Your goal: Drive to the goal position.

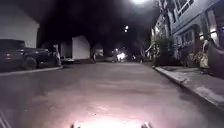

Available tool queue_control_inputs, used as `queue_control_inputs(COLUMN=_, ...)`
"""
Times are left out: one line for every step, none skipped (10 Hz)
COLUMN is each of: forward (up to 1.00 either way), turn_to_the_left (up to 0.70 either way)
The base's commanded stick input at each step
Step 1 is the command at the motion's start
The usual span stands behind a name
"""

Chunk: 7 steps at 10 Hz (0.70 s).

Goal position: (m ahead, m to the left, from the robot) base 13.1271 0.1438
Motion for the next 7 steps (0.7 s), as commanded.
queue_control_inputs(forward=0.70, turn_to_the_left=0.00)
queue_control_inputs(forward=0.70, turn_to_the_left=0.00)
queue_control_inputs(forward=0.70, turn_to_the_left=-0.12)
queue_control_inputs(forward=0.70, turn_to_the_left=-0.32)
queue_control_inputs(forward=0.70, turn_to_the_left=-0.35)
queue_control_inputs(forward=0.70, turn_to_the_left=-0.35)
queue_control_inputs(forward=0.70, turn_to_the_left=-0.35)
